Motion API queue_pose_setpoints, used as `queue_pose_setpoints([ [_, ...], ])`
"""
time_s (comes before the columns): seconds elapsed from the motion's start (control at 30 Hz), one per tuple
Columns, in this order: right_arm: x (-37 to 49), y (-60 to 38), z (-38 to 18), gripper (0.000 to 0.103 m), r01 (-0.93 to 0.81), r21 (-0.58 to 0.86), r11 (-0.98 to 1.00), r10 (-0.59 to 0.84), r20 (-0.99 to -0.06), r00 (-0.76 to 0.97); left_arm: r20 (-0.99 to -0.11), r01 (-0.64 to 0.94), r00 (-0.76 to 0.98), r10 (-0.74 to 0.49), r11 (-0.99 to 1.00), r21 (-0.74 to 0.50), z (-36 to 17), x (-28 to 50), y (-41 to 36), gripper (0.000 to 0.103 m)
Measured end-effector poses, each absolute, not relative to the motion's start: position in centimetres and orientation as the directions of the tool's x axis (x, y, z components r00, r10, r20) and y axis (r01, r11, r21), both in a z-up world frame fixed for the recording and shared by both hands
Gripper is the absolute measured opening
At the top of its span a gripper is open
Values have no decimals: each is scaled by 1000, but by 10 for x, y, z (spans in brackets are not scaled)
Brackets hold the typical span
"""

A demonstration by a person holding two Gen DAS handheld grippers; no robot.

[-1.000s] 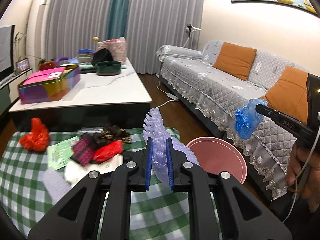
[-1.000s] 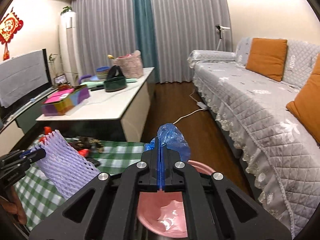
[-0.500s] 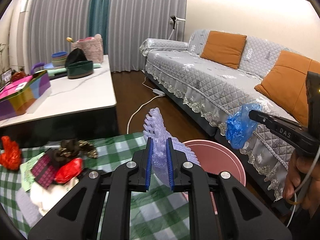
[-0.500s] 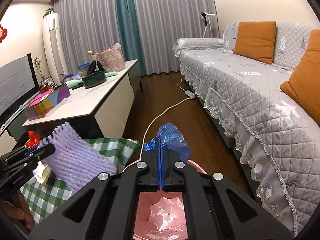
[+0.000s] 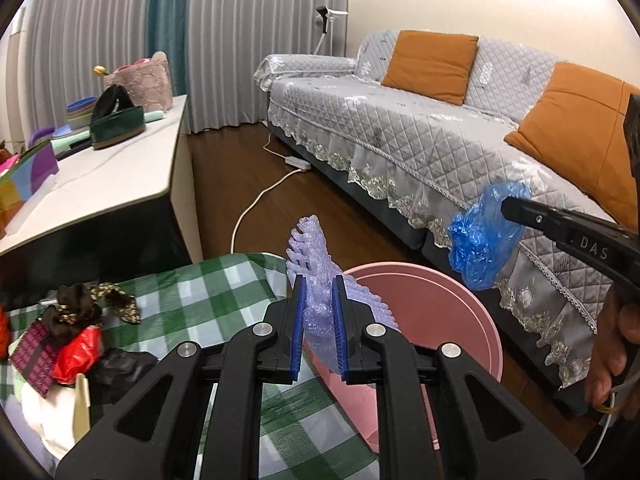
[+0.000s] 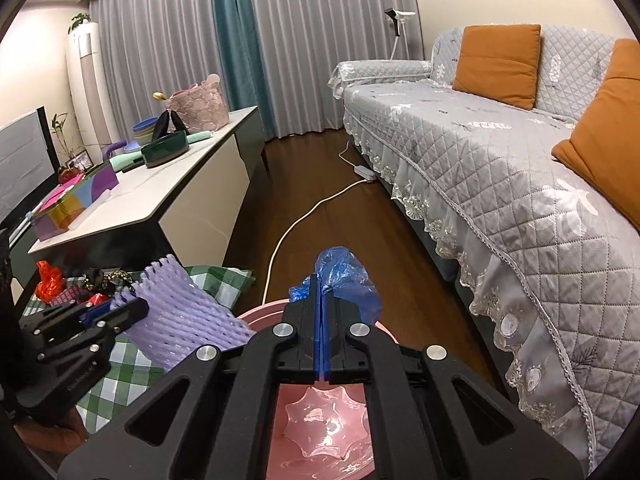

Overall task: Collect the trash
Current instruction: 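Carry the foam net and blue bag over the pink bin with both grippers, then open both grippers to drop the net and bag into the pink bin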

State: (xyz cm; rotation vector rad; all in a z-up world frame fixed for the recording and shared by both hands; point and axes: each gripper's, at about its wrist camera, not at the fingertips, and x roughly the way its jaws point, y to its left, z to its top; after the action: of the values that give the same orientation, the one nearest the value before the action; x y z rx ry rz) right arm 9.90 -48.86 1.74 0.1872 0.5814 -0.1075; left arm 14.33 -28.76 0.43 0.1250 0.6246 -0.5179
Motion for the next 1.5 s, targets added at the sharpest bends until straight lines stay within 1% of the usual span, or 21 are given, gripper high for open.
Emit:
queue_pose_setpoints([
  [0.1,100,-488,16,4,161,131,978,-61,-557,828,-604,513,669,-433,857,-46,-1,145,-293,14],
  [0.13,100,-488,15,6,167,124,978,-70,-559,826,-607,515,665,-435,856,-48,-2,145,-293,19],
  [0.17,100,-489,14,11,172,121,978,-75,-564,822,-608,515,666,-433,856,-45,-2,145,-294,25],
  [0.2,100,-489,14,17,177,123,977,-77,-566,821,-607,512,670,-428,858,-40,-2,144,-294,41],
  [0.23,100,-490,14,35,184,125,975,-83,-566,820,-602,505,679,-421,862,-34,-1,143,-294,50],
  [0.27,99,-491,14,53,195,124,973,-93,-564,821,-597,499,686,-417,866,-31,0,141,-292,50],
  [0.3,98,-491,15,58,208,120,971,-108,-557,824,-595,496,688,-416,868,-33,2,140,-289,50],
  [0.33,97,-491,16,60,212,118,970,-113,-552,826,-593,493,690,-414,869,-33,3,140,-287,50],
  [0.5,97,-486,19,60,206,119,971,-108,-547,830,-582,468,712,-394,883,-26,16,134,-270,52],
  [0.63,95,-473,23,65,189,110,976,-102,-534,839,-566,449,728,-387,893,-33,28,126,-251,64],
  [0.83,91,-450,30,69,151,98,984,-79,-517,853,-538,429,750,-386,902,-49,45,106,-217,73],
  [1.0,86,-428,37,70,119,92,989,-56,-507,860,-522,410,768,-371,911,-44,57,90,-183,75],
  [1.13,81,-412,44,71,89,94,992,-32,-492,870,-503,385,792,-347,923,-31,72,79,-147,79],
  [1.5,77,-373,51,71,25,104,994,29,-483,875,-439,296,859,-264,955,3,110,73,-67,81],
])
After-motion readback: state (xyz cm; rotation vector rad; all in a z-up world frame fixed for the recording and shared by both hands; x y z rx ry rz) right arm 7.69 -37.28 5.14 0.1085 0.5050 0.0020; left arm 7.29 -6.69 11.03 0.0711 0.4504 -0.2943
